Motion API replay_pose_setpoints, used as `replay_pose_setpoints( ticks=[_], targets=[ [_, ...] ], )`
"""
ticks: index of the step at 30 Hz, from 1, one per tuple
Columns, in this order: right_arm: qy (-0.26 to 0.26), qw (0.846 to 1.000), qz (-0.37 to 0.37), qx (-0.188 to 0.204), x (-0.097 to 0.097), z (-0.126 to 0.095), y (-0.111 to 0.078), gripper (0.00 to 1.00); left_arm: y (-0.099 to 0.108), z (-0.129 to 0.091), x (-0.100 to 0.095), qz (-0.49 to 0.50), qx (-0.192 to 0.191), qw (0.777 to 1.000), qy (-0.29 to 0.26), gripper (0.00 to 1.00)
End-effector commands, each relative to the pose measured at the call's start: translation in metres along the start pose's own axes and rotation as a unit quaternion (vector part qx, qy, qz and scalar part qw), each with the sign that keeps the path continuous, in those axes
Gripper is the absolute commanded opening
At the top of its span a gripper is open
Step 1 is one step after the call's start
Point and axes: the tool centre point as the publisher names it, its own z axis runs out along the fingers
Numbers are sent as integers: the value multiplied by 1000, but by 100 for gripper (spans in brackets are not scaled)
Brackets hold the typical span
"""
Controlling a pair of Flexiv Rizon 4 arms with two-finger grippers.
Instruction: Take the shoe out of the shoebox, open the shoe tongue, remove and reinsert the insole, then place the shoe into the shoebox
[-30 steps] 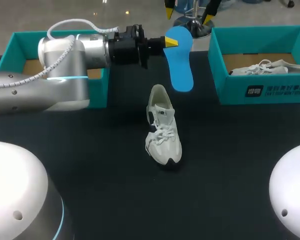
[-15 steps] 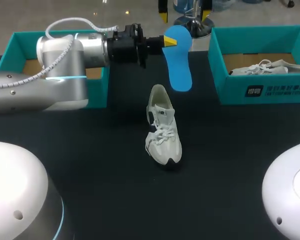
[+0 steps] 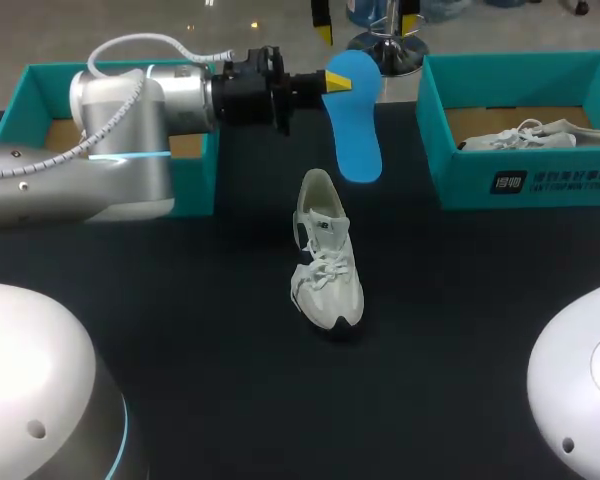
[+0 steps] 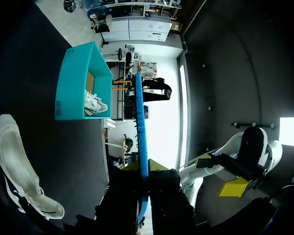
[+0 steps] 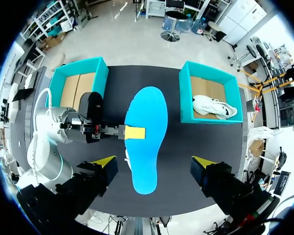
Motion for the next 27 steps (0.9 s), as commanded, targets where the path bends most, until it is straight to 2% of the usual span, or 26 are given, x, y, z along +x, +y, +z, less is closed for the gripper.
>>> replay_pose_setpoints(
  ticks=[1, 5, 6, 7, 11, 17, 19, 27],
  targets=[
    [1, 1000, 0, -1, -1, 0, 0, 100, 1, 0, -1, 0, 4, 1000, 0, 0],
    [1, 1000, 0, -1, -1, 0, 0, 100, 2, 0, -2, 0, 4, 1000, -1, 0],
    [59, 998, 17, -12, -3, 3, -1, 100, 3, -1, -2, 0, 4, 1000, -1, 0],
    [95, 995, 28, -13, -6, 4, -2, 100, 3, -1, -2, 0, 4, 1000, -1, 0],
    [139, 989, 28, -43, -17, 7, -4, 100, 3, -2, -2, 0, 6, 1000, -1, 0],
    [187, 979, 38, -65, -24, 3, -4, 100, 4, -4, -2, 1, 10, 1000, 0, 0],
    [223, 970, 43, -82, -29, -1, -2, 100, 5, -5, -2, 1, 11, 1000, 0, 0],
    [304, 948, 14, -88, -50, -8, 1, 100, 5, -8, -2, 1, 13, 1000, 0, 0]
  ],
)
